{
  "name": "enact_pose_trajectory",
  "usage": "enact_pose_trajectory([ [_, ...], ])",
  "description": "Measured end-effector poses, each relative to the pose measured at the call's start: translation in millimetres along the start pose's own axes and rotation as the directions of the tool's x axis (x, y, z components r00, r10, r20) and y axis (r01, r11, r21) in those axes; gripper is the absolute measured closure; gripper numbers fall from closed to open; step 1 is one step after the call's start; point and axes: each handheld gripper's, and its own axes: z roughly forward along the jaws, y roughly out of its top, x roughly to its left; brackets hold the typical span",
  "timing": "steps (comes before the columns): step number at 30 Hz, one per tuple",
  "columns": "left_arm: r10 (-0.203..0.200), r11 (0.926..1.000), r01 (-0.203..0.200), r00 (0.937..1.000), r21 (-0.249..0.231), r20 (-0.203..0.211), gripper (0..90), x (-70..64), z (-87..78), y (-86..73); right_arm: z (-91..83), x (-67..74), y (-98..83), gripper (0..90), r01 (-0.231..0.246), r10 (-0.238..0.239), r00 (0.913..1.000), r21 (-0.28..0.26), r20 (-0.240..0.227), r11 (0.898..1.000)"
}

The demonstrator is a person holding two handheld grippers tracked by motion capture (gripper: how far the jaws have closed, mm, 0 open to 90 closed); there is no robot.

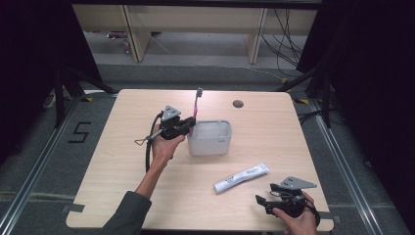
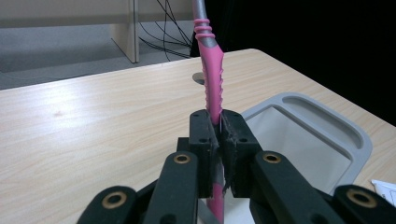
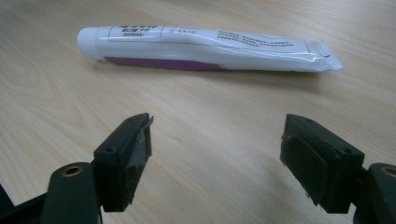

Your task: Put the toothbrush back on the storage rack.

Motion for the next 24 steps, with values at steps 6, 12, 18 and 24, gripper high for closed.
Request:
enact_pose_trajectory([
  [6,0.012,0.9999,-0.012,0.9999,0.007,0.003,82.8,-1.7,0.8,-0.9,0.3,-0.6,0.2,25.3,0.017,-0.017,0.9999,-0.006,0.003,1.0],
  [12,0.018,0.9997,-0.018,0.9998,0.017,0.003,83.4,-2.0,0.3,-0.5,0.3,-0.5,0.1,25.3,0.013,-0.013,0.9999,-0.004,0.001,1.0],
  [18,0.017,0.9998,-0.017,0.9998,0.013,-0.009,78.1,-0.3,-5.0,1.8,0.4,-0.8,0.1,25.3,0.019,-0.019,0.9998,-0.005,0.003,1.0],
  [24,-0.008,1.0,0.008,1.0,0.004,-0.005,58.8,0.8,-16.5,6.4,1.2,-1.9,0.2,25.3,0.029,-0.029,0.9995,-0.014,-0.011,0.999],
])
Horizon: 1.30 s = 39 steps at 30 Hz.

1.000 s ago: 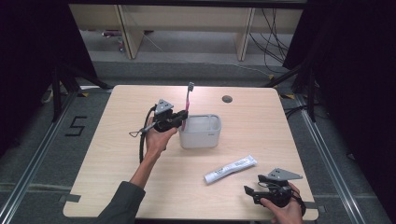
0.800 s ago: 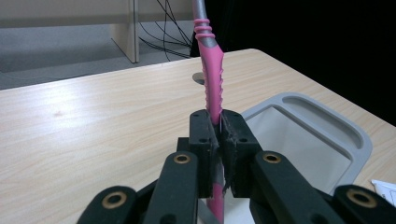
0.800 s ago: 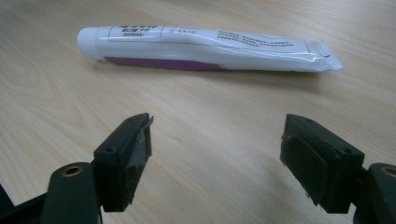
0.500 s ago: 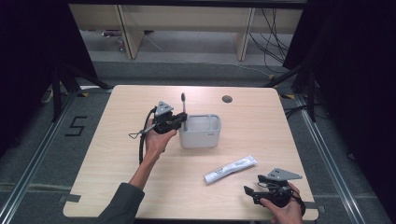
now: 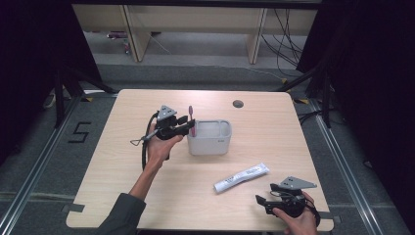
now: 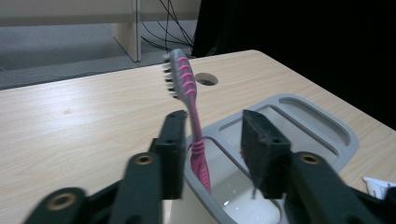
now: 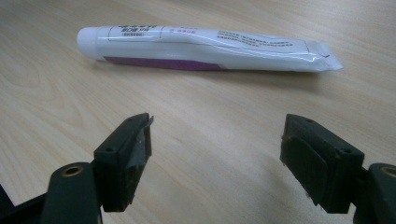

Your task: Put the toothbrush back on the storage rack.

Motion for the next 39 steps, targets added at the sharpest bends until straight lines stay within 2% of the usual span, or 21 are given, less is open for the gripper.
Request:
enact_pose_trajectory([
  [1,-0.002,1.0,0.002,1.0,0.003,0.0,56.0,-0.3,-1.9,0.4,-1.1,1.4,0.0,25.3,-0.024,0.024,0.9997,0.013,0.005,1.0],
  [2,-0.002,0.9999,0.002,1.0,0.01,-0.004,53.7,-0.7,-4.8,1.0,-1.2,0.6,-0.1,25.3,-0.011,0.011,0.9998,0.004,0.016,1.0],
  [6,-0.009,0.9996,0.009,0.9999,0.025,-0.014,45.4,-1.9,-17.7,2.1,-3.6,0.9,0.7,25.5,-0.008,0.008,0.9993,-0.007,0.037,1.0],
  [12,0.002,0.998,-0.002,0.9999,0.063,-0.012,41.5,-0.9,-36.7,-2.4,-3.5,0.9,0.8,26.0,-0.002,0.002,0.9993,-0.011,0.038,1.0],
  [13,0.01,0.9951,-0.01,0.9999,0.098,-0.002,40.0,-0.1,-43.4,-5.8,-3.6,1.2,0.7,26.0,-0.003,0.003,0.9992,-0.011,0.039,1.0],
  [14,0.01,0.9951,-0.01,0.9999,0.098,-0.002,38.7,-0.1,-43.4,-5.8,-3.6,1.2,0.7,26.0,-0.003,0.003,0.9992,-0.011,0.039,1.0],
  [16,0.032,0.9896,-0.031,0.9995,0.14,-0.003,36.9,1.1,-51.1,-10.4,-3.6,1.2,1.0,26.0,-0.006,0.007,0.9992,-0.013,0.038,1.0],
  [17,0.041,0.989,-0.04,0.9991,0.143,-0.009,36.4,1.5,-54.8,-13.0,-3.6,1.2,1.0,26.0,-0.009,0.009,0.9993,-0.013,0.036,1.0],
  [20,0.035,0.9872,-0.033,0.9994,0.156,-0.008,33.5,3.3,-63.3,-20.1,-4.4,1.0,0.9,26.0,-0.004,0.005,0.9991,-0.014,0.042,1.0],
  [21,0.033,0.9839,-0.033,0.9995,0.175,0.003,32.7,5.4,-69.3,-25.0,-4.5,1.3,1.0,26.0,-0.007,0.008,0.9991,-0.014,0.042,1.0],
  [23,0.018,0.9845,-0.018,0.9998,0.174,0.0,31.6,4.8,-73.8,-30.2,-2.5,1.3,0.8,26.0,-0.01,0.01,0.9998,-0.025,0.015,1.0],
  [24,0.018,0.9845,-0.018,0.9998,0.174,0.0,31.7,4.8,-73.8,-30.2,-2.5,1.3,0.8,26.0,-0.01,0.01,0.9998,-0.025,0.015,1.0],
  [25,0.028,0.985,-0.028,0.9996,0.17,0.0,31.7,5.0,-76.7,-32.9,-3.8,1.7,1.0,26.1,-0.007,0.008,0.9994,-0.021,0.035,1.0],
  [26,0.047,0.9832,-0.045,0.9989,0.177,-0.009,32.4,5.2,-80.0,-34.4,-3.7,1.9,1.0,26.1,-0.007,0.008,0.9994,-0.025,0.033,1.0],
  [27,0.036,0.9851,-0.034,0.9993,0.168,-0.006,32.2,4.4,-83.3,-37.7,-4.0,2.0,1.0,26.1,-0.006,0.007,0.9995,-0.028,0.032,1.0],
  [33,0.04,0.9849,-0.04,0.9992,0.169,0.004,30.3,4.0,-93.1,-47.3,-3.5,1.9,0.8,26.1,-0.007,0.008,0.9994,-0.025,0.034,1.0],
  [39,0.049,0.9771,-0.051,0.9987,0.207,0.013,27.4,2.7,-103.7,-64.6,-3.3,2.6,0.8,26.1,-0.01,0.01,0.9996,-0.02,0.028,1.0],
])
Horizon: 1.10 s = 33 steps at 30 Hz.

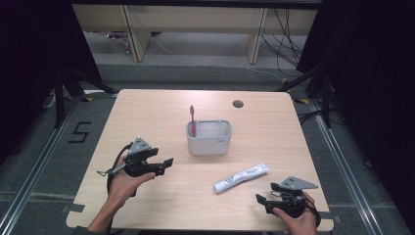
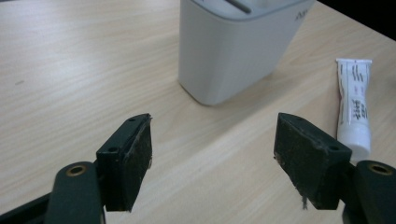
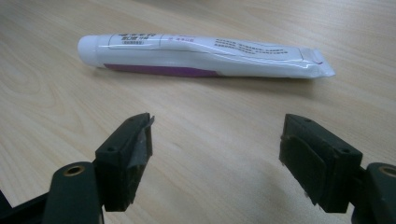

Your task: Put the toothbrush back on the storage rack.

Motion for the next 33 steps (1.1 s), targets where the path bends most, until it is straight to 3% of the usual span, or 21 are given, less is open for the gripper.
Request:
enact_pose_trajectory([
  [2,-0.005,1.0,0.005,1.0,0.005,-0.002,26.9,-0.3,-3.2,-7.6,0.8,-0.3,0.1,26.1,0.008,-0.008,1.0,0.0,0.006,1.0],
  [3,-0.009,1.0,0.009,1.0,0.0,0.003,26.8,-0.3,-3.9,-10.3,1.1,1.9,-0.3,26.1,-0.023,0.023,0.9997,0.009,-0.004,1.0],
  [6,-0.004,1.0,0.004,1.0,0.005,-0.002,26.4,-0.7,-6.4,-15.8,1.8,0.9,0.1,26.0,0.002,-0.002,1.0,-0.002,0.004,1.0],
  [9,-0.014,0.9999,0.014,0.9997,0.002,0.02,26.5,-2.3,-6.2,-24.7,3.2,1.3,-0.4,26.1,-0.007,0.007,0.9999,-0.003,-0.011,1.0],
  [10,0.002,0.9997,-0.003,0.9995,0.023,0.03,26.4,-2.0,-7.3,-26.4,2.5,0.7,-0.1,26.1,0.003,-0.003,1.0,-0.001,0.004,1.0],
  [12,-0.006,0.9999,0.006,0.9997,0.015,0.025,26.3,-3.8,-6.6,-27.7,2.3,0.5,0.3,26.1,0.004,-0.004,1.0,0.002,0.002,1.0],
  [20,0.036,0.9991,-0.037,0.9988,0.023,0.032,25.1,-14.6,-11.1,-39.6,2.1,0.2,0.1,26.1,0.004,-0.004,1.0,0.006,0.006,1.0],
  [26,0.038,0.9987,-0.039,0.9988,0.032,0.031,25.1,-16.2,-14.6,-43.6,2.8,0.2,-0.2,26.1,0.005,-0.005,1.0,-0.002,0.002,1.0],
  [27,0.031,0.9991,-0.032,0.9989,0.026,0.035,25.1,-17.1,-15.7,-45.5,3.2,1.7,-0.3,26.1,-0.023,0.023,0.9997,0.012,0.003,1.0],
  [28,0.055,0.9977,-0.056,0.9979,0.037,0.034,25.0,-16.3,-17.3,-47.2,2.7,-0.8,-0.1,26.1,0.008,-0.008,1.0,0.005,0.003,1.0],
  [29,0.055,0.9977,-0.056,0.9979,0.037,0.034,25.1,-16.3,-17.3,-47.2,2.7,-0.8,-0.1,26.1,0.008,-0.008,1.0,0.005,0.003,1.0],
  [31,0.042,0.9985,-0.043,0.9985,0.035,0.035,25.1,-18.0,-16.8,-51.2,2.7,1.7,-0.3,26.1,-0.024,0.024,0.9997,0.009,0.0,1.0],
  [33,0.049,0.9974,-0.051,0.9981,0.05,0.039,25.1,-18.4,-17.1,-55.2,0.8,1.3,-0.3,26.1,-0.016,0.017,0.9999,0.003,-0.003,1.0],
])
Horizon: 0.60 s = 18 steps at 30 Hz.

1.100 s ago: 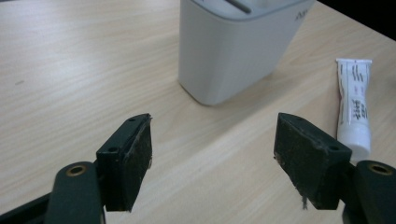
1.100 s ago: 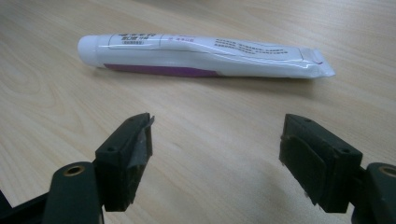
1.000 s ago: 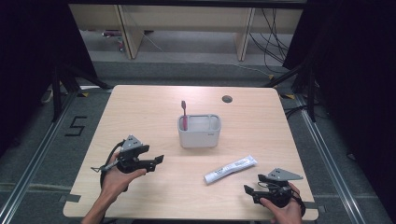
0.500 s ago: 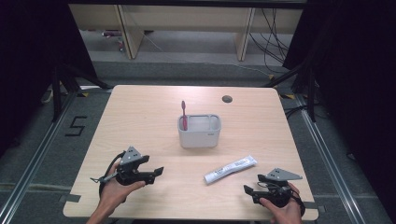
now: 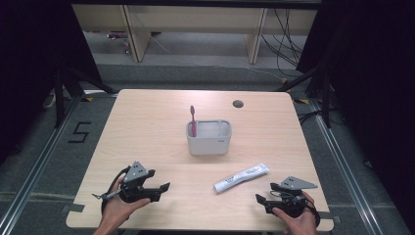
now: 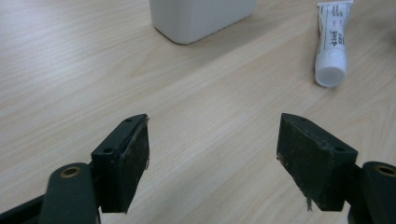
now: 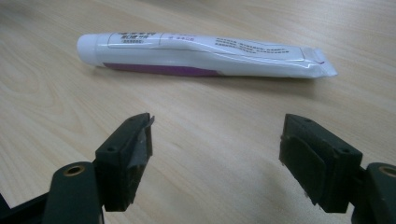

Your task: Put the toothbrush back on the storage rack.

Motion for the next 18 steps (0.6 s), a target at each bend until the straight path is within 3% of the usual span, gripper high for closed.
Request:
enact_pose_trajectory([
  [1,0.002,1.0,-0.002,1.0,0.007,-0.004,25.1,-0.7,-0.4,-2.5,0.3,-2.1,0.1,26.1,0.026,-0.025,0.9997,-0.012,0.004,1.0],
  [2,-0.001,1.0,0.001,1.0,0.001,-0.004,24.9,-1.2,0.2,-4.0,-0.6,-0.3,-0.2,26.1,-0.008,0.008,1.0,0.0,-0.004,1.0],
  [3,0.02,0.9996,-0.02,0.9998,0.022,-0.001,24.5,-0.2,-1.5,-5.4,0.4,-2.5,-0.2,26.1,0.008,-0.007,0.9999,-0.003,0.01,1.0],
  [4,-0.005,1.0,0.005,1.0,0.006,-0.004,24.4,-2.8,-0.7,-8.4,0.7,-2.6,-0.1,26.1,0.011,-0.011,0.9999,-0.004,0.008,1.0],
  [5,0.013,0.9997,-0.013,0.9999,0.021,-0.004,24.1,-2.3,-2.3,-9.6,0.0,-2.0,0.0,26.1,0.006,-0.006,1.0,-0.004,-0.006,1.0],
  [6,-0.004,1.0,0.004,1.0,0.008,-0.009,23.8,-4.9,-1.9,-11.2,0.0,-1.8,0.1,26.1,0.005,-0.005,1.0,-0.005,-0.008,1.0],
  [7,0.015,0.9996,-0.015,0.9999,0.025,-0.001,23.6,-4.8,-3.4,-12.2,0.7,-1.9,-0.1,26.2,0.006,-0.006,0.9999,-0.013,-0.013,1.0],
  [10,0.005,0.9999,-0.005,1.0,0.014,0.002,22.8,-8.1,-3.0,-14.8,0.2,-2.7,-0.2,26.2,0.007,-0.007,0.9999,-0.012,-0.007,1.0],
  [16,0.047,0.9975,-0.047,0.9989,0.053,0.002,22.1,-11.6,-3.8,-21.0,-0.4,-3.1,-0.3,26.2,0.006,-0.006,1.0,-0.014,-0.006,1.0],
  [18,0.04,0.998,-0.04,0.9992,0.049,-0.001,22.0,-13.9,-4.0,-23.0,-0.3,-3.1,-0.4,26.2,0.006,-0.006,1.0,-0.014,-0.006,1.0],
])
